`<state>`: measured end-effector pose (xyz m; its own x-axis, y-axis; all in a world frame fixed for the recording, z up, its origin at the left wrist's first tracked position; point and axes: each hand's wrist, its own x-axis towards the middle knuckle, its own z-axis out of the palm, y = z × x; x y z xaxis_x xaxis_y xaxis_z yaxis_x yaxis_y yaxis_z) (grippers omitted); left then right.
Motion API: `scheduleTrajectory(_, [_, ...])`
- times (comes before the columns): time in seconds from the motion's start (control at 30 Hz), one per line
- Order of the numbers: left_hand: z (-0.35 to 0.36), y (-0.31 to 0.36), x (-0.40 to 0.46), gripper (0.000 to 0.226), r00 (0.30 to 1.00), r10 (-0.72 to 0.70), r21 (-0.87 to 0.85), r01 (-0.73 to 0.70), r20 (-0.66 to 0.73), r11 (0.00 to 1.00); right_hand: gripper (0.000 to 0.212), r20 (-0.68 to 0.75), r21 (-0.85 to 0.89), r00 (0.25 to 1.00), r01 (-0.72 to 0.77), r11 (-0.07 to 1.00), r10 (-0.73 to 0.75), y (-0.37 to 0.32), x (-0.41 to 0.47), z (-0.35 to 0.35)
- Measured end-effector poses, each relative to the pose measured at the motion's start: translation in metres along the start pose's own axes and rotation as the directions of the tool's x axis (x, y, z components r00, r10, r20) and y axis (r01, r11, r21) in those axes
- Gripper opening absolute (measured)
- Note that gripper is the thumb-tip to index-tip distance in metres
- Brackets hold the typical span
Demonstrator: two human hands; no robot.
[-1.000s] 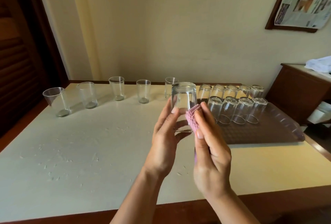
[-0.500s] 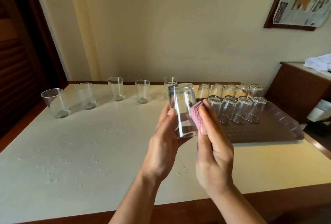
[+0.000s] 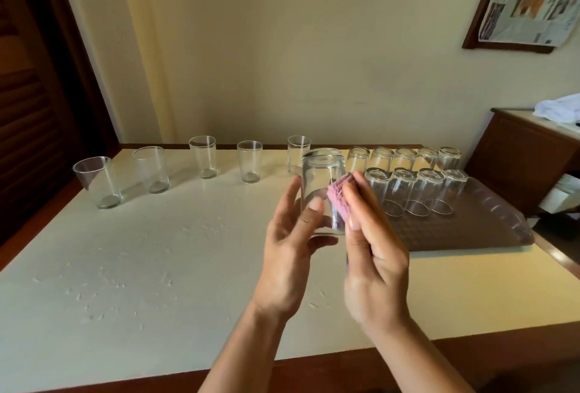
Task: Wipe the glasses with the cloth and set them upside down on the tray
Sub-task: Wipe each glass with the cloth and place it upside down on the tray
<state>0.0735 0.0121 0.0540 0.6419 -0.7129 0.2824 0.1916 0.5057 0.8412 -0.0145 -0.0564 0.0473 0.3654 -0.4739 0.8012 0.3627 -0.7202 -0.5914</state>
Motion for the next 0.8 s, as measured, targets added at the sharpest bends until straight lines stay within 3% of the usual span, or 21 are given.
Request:
scheduleTrajectory(0.1, [0.004, -0.003, -0.006, 0.046, 0.996, 0.059, 0.038, -0.061, 0.068, 0.997, 0.039, -0.026, -0.02, 1.0, 0.0, 1.0, 0.0, 0.003, 0.018, -0.003])
scheduleTrajectory(0.4, [-0.003, 0.008, 0.001, 0.046, 0.992, -0.101, -0.161, 0.113, 0.081, 0.98, 0.039, -0.002, 0.003, 1.0, -0.001, 1.0, 0.001, 0.0, -0.011, 0.005])
scheduleTrajectory(0.5, [0.001, 0.004, -0.008, 0.058, 0.994, -0.056, -0.147, 0.07, 0.098, 0.987, 0.04, -0.035, 0.014, 0.999, -0.037, 0.999, 0.038, 0.005, 0.011, -0.001])
scheduleTrajectory(0.63, [0.005, 0.007, -0.003, 0.046, 0.997, 0.062, -0.048, -0.06, 0.036, 0.997, 0.041, -0.031, 0.007, 0.999, -0.02, 1.0, 0.02, 0.006, 0.018, 0.0])
scheduleTrajectory(0.73, [0.001, 0.01, 0.007, 0.046, 0.998, 0.065, -0.034, -0.066, -0.023, 0.997, 0.037, 0.021, 0.122, 0.999, -0.049, 0.991, 0.047, 0.002, -0.006, 0.01])
scheduleTrajectory(0.8, [-0.002, 0.01, 0.009, 0.049, 1.0, 0.01, -0.049, -0.009, 0.022, 0.999, 0.036, 0.023, 0.051, 0.999, -0.026, 0.998, 0.025, -0.001, -0.014, 0.011])
